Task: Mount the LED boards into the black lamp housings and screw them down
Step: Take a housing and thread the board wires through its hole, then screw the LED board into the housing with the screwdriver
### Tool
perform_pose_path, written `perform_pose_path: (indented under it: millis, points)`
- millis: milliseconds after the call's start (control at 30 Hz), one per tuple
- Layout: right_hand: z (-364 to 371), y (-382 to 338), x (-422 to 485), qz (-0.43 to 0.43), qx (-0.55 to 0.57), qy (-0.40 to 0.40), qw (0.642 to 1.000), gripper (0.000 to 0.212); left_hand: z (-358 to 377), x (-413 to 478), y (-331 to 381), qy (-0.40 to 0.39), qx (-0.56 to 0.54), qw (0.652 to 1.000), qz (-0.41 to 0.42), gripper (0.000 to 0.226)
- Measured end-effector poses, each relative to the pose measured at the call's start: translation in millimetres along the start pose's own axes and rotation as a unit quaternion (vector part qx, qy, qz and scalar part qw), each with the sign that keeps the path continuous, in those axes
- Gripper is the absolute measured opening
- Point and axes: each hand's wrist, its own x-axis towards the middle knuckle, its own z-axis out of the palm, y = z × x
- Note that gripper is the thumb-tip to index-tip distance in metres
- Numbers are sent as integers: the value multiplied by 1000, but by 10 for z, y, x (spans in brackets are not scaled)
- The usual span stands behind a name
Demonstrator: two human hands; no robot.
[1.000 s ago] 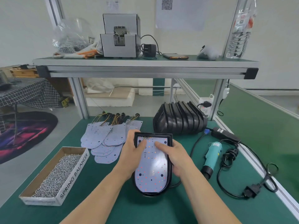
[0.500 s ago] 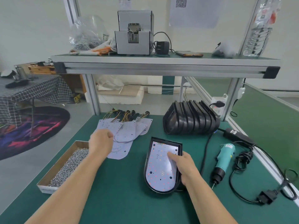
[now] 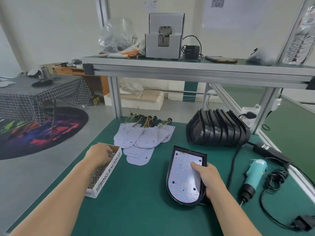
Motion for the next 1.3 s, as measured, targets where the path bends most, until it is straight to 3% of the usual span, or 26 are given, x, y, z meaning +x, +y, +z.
perform_pose_path:
  millis: [200, 433, 567, 633, 733, 833, 900, 1000, 1067, 1167, 1300]
  points:
    - [3, -1, 18, 3, -6, 1, 1000, 4, 226, 9, -88, 70, -67, 995, 21, 21]
    - [-9, 7, 23, 3, -2, -4, 1000, 5, 251, 10, -139, 125, -114, 986, -8, 28]
    - [-14, 9, 26, 1, 1, -3, 1000, 6, 215, -18, -131, 105, -262, 956, -83, 30]
    - [-11, 12, 25, 1, 1, -3, 1000, 6, 178, 6, -144, 75, -435, 889, -121, 22]
    - [7, 10, 19, 4, 0, -4, 1000, 6, 41, -7, -23, -8, -713, 689, -129, 8]
    - [36, 3, 24, 7, 1, -4, 1000, 7, -12, -164, 403, -126, -845, 509, -102, 9]
    - [70, -11, 35, 14, -10, -5, 1000, 11, 39, -351, 793, -212, -872, 431, -99, 16]
    - [139, -38, 56, 11, -40, -7, 999, 18, 142, -610, 1342, -307, -870, 372, -103, 15]
    - [180, -70, 49, 7, -68, -16, 998, 20, 186, -731, 1620, -349, -857, 362, -113, 9]
    - [204, -120, 16, 13, -121, -34, 992, 19, 263, -816, 1867, -375, -833, 386, -126, 9]
    - [104, -150, 24, 8, -183, -66, 981, 46, 381, -878, 2057, -335, -780, 517, -107, 16]
